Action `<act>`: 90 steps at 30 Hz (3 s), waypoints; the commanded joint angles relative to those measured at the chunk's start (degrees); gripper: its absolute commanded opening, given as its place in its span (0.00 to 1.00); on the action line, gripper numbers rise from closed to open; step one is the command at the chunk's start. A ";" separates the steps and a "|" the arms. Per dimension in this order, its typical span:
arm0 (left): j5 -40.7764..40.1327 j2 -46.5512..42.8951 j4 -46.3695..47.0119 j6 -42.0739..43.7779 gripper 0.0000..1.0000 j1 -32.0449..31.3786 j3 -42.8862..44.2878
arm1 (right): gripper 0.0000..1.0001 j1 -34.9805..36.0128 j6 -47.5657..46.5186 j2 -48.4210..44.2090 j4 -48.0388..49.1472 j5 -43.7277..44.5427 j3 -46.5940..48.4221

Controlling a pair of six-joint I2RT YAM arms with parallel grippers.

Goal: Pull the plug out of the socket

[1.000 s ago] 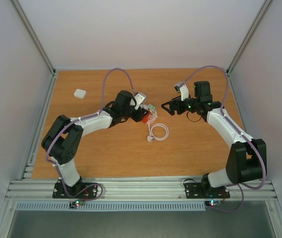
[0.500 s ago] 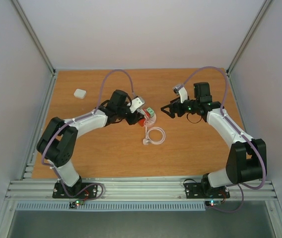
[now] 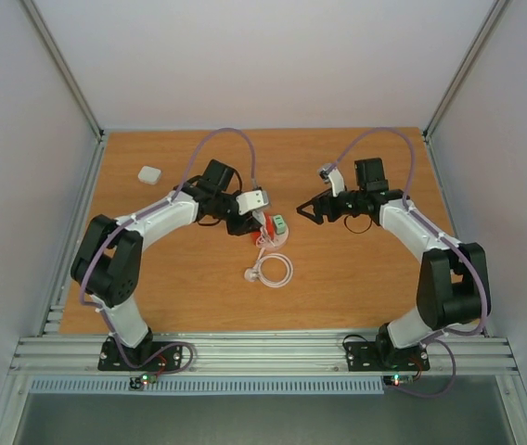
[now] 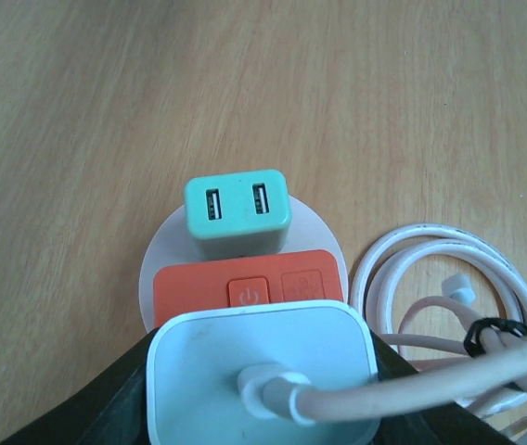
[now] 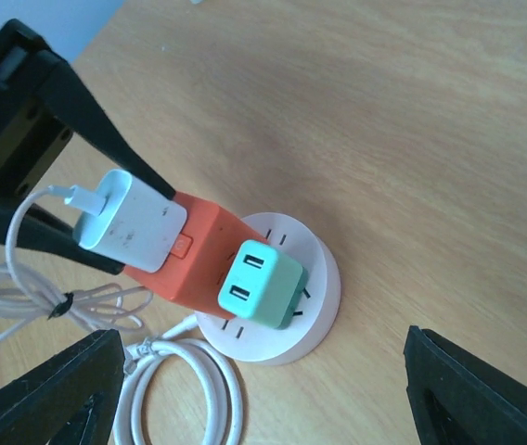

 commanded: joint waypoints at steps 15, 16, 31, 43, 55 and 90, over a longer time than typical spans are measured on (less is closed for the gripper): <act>-0.84 1.62 3.96 -3.46 0.22 -2.67 -1.25 | 0.89 8.56 19.46 10.06 7.08 5.88 1.75; -0.79 1.62 4.15 -3.55 0.22 -2.64 -1.22 | 0.89 8.87 19.27 10.29 7.14 6.20 1.42; -0.19 1.57 4.19 -4.72 0.21 -2.77 -0.87 | 0.91 12.17 15.87 13.27 8.08 11.50 -1.61; 2.75 0.36 5.96 -7.10 0.17 -2.68 0.19 | 0.91 12.83 13.07 15.34 7.12 16.82 -2.48; 2.88 -3.04 12.55 -7.57 0.15 -2.93 -2.57 | 0.91 12.83 10.68 15.87 7.90 20.98 -5.56; 6.29 -10.30 13.93 -3.74 0.15 -0.73 -7.71 | 0.91 12.83 10.60 17.27 7.88 23.94 -5.89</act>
